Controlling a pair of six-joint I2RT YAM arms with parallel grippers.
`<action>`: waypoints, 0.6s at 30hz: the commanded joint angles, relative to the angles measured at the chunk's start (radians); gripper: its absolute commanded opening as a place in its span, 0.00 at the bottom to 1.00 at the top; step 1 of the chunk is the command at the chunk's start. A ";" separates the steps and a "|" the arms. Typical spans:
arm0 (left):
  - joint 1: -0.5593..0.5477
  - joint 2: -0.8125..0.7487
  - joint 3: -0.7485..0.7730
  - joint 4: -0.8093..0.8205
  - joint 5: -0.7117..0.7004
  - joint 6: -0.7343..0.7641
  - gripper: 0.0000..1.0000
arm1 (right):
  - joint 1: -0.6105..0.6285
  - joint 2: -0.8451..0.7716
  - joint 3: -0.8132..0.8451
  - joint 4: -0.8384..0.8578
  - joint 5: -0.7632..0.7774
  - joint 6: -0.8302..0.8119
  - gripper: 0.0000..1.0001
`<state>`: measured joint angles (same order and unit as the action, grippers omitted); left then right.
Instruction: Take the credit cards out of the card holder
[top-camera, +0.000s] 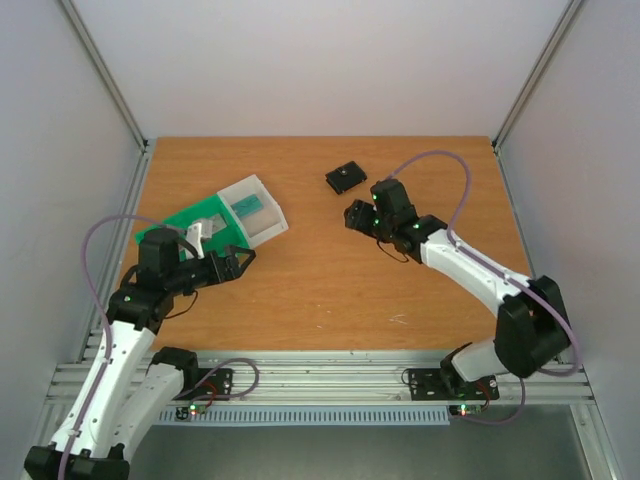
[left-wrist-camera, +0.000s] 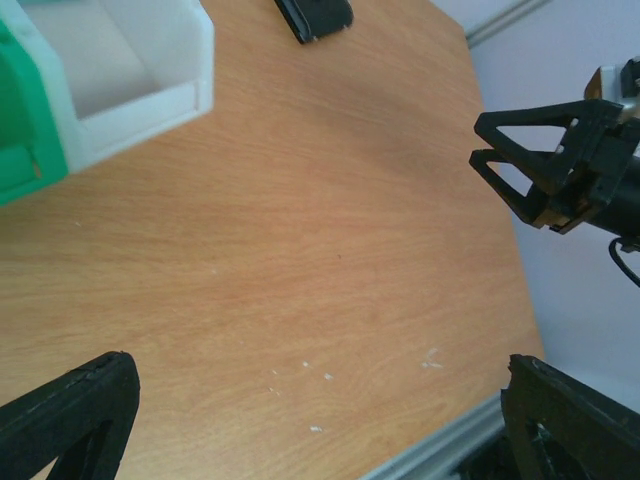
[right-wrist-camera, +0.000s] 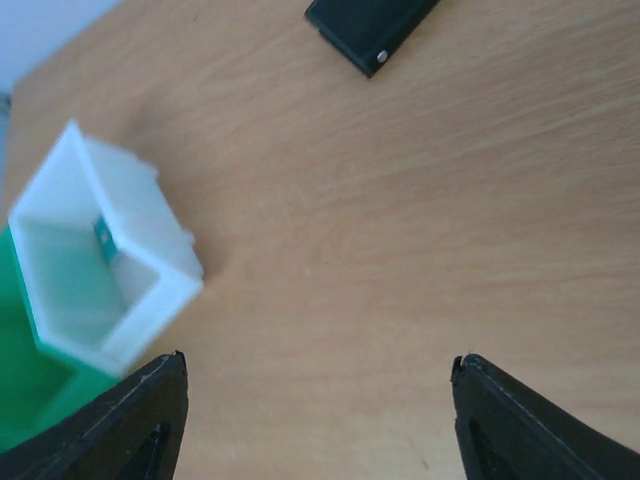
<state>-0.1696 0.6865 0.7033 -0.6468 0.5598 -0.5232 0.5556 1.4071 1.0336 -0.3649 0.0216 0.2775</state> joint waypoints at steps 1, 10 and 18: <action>-0.003 -0.032 0.042 0.019 -0.105 0.021 0.99 | -0.079 0.105 -0.001 0.249 -0.104 0.082 0.68; -0.012 -0.036 0.076 -0.013 -0.010 0.071 0.99 | -0.208 0.426 0.107 0.467 -0.210 0.191 0.53; -0.021 -0.107 0.086 -0.064 -0.023 0.098 0.99 | -0.262 0.686 0.258 0.585 -0.252 0.276 0.51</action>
<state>-0.1860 0.6205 0.7689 -0.6983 0.5282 -0.4557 0.3164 2.0041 1.2346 0.0822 -0.1856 0.4664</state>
